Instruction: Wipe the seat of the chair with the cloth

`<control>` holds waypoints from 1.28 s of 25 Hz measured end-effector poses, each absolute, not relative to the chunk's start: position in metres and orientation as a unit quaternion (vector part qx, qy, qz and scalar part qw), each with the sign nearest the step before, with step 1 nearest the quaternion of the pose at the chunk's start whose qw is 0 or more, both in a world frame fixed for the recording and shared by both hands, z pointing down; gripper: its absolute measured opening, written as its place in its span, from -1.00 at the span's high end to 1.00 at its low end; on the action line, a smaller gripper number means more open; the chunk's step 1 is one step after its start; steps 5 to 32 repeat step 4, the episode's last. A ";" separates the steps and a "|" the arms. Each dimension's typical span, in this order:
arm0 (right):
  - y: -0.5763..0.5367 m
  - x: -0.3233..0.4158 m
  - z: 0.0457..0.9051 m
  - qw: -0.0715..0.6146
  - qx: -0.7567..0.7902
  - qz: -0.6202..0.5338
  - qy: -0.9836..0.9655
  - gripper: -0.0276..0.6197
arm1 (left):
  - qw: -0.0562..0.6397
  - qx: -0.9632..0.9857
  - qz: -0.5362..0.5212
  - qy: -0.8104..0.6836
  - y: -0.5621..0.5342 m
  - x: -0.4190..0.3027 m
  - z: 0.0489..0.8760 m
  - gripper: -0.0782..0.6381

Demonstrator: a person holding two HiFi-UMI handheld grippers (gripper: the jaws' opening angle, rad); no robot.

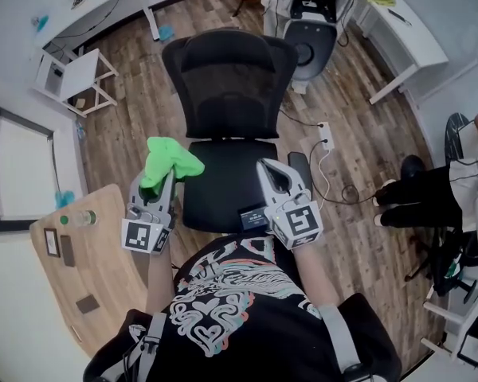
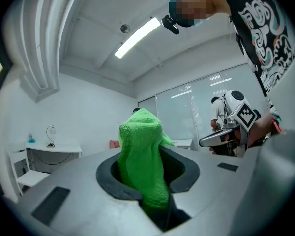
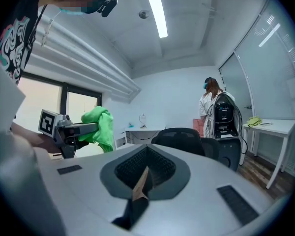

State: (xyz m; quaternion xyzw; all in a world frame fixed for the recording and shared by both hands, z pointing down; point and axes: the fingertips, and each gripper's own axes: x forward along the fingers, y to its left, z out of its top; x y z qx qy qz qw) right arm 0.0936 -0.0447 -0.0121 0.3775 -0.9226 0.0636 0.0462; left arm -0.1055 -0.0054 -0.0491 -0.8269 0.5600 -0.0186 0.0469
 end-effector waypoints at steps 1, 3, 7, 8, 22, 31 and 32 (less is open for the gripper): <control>-0.045 0.092 -0.013 0.046 0.375 0.064 -0.924 0.91 | 0.047 -0.827 -0.019 0.560 -0.005 -0.107 -0.049 0.51; -0.045 0.089 -0.013 0.046 0.371 0.066 -0.925 0.91 | 0.050 -0.829 -0.023 0.556 -0.006 -0.109 -0.050 0.51; -0.046 0.088 -0.013 0.046 0.368 0.067 -0.926 0.91 | 0.052 -0.830 -0.026 0.554 -0.006 -0.109 -0.050 0.51; -0.046 0.088 -0.013 0.046 0.368 0.067 -0.926 0.91 | 0.052 -0.830 -0.026 0.554 -0.006 -0.109 -0.050 0.51; -0.046 0.088 -0.013 0.046 0.368 0.067 -0.926 0.91 | 0.052 -0.830 -0.026 0.554 -0.006 -0.109 -0.050 0.51; -0.046 0.088 -0.013 0.046 0.368 0.067 -0.926 0.91 | 0.052 -0.830 -0.026 0.554 -0.006 -0.109 -0.050 0.51; -0.046 0.088 -0.013 0.046 0.368 0.067 -0.926 0.91 | 0.052 -0.830 -0.026 0.554 -0.006 -0.109 -0.050 0.51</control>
